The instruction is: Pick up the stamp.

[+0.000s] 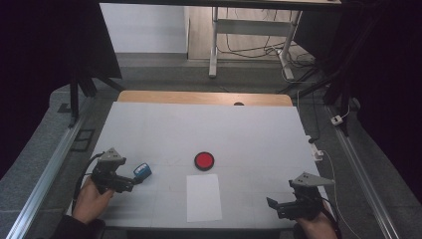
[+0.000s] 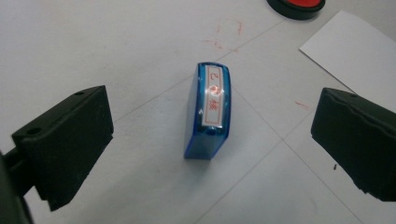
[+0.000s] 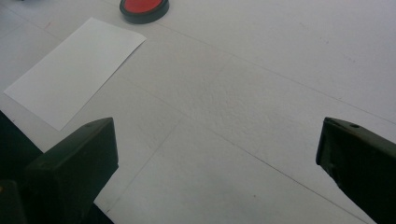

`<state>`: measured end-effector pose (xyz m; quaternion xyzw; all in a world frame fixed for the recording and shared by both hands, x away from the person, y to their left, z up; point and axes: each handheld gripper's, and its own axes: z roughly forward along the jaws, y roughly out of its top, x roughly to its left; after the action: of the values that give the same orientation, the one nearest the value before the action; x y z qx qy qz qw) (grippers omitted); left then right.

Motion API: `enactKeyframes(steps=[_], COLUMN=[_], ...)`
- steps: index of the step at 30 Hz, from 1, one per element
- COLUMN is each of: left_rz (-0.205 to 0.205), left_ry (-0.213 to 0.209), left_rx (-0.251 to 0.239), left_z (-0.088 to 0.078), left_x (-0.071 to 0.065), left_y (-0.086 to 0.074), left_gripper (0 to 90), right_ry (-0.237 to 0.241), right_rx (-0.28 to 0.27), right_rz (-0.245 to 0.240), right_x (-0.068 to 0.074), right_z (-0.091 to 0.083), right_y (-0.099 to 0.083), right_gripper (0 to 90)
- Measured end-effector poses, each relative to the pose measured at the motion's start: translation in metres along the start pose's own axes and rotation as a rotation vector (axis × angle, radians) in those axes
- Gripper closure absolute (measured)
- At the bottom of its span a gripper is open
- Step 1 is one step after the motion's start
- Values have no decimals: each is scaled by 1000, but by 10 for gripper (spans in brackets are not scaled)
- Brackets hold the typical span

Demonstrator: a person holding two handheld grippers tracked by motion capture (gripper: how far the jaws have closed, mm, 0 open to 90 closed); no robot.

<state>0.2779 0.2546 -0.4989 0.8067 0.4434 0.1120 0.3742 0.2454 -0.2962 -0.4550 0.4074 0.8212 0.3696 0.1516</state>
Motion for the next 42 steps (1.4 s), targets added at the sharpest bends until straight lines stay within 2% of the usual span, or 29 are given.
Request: enactKeyframes(steps=[13,19,22,25,28,32,34,35,36,41,42], left_rz=[16,42,34,50,74,111,129,134,138,139,133], left_ry=[25,62,46,36,50,73,83,84,82,70,72], left_rx=[57,89,101,118,146,174,179,180,181,186,184], left_z=[16,21,22,23,25,27,27,26,26,25,24], left_x=[1,-1,0,0,-2,-5,-6,-6,-6,-6,-6], left_y=[8,11,12,12,13,14,15,15,15,17,17], left_gripper=[0,0,0,1,27,84,173,173,210,351,401], right_ry=[2,3,3,2,2,3,2,2,2,2,1], right_rx=[4,5,6,7,7,9,10,10,10,10,13], right_rz=[0,-1,-1,-2,-3,-3,-5,-5,-6,-6,-8], right_x=[0,0,0,0,0,0,0,0,0,0,0], right_z=[0,0,0,0,1,1,1,1,1,1,1], right_y=[0,0,0,0,0,0,0,0,0,0,0], right_gripper=[0,0,0,0,0,0,0,0,0,0,0])
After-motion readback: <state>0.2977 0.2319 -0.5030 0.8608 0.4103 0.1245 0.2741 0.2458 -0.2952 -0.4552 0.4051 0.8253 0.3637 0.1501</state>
